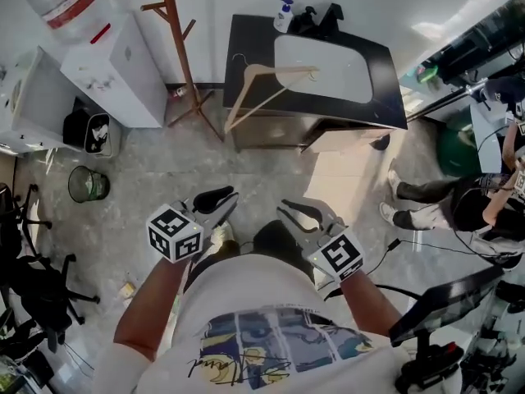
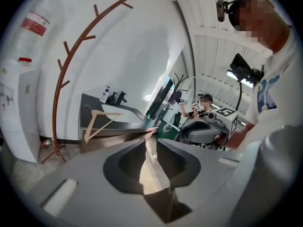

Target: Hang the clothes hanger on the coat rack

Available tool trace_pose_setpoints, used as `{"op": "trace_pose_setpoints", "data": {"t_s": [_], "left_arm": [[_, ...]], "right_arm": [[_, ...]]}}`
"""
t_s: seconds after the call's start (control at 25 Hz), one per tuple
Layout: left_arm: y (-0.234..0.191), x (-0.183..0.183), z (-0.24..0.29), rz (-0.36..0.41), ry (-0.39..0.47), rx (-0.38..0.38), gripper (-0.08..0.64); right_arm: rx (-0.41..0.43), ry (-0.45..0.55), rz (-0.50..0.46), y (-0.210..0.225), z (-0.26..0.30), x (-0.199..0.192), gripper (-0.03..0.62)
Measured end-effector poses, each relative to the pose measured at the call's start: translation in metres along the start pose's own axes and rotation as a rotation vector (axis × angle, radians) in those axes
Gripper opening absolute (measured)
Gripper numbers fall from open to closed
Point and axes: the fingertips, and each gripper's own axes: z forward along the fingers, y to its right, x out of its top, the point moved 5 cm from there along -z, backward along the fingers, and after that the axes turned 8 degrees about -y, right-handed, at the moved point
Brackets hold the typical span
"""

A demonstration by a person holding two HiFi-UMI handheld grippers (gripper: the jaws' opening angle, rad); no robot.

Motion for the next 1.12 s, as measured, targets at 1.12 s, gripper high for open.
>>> {"op": "trace_pose_setpoints", "data": {"t_s": [1.12], "left_arm": [[-0.273, -0.021, 0.164, -0.859, 0.186, -0.077, 0.341]], "right_arm": [[0.06, -0.164, 0.028, 0.163, 0.057, 0.015, 0.058]]}}
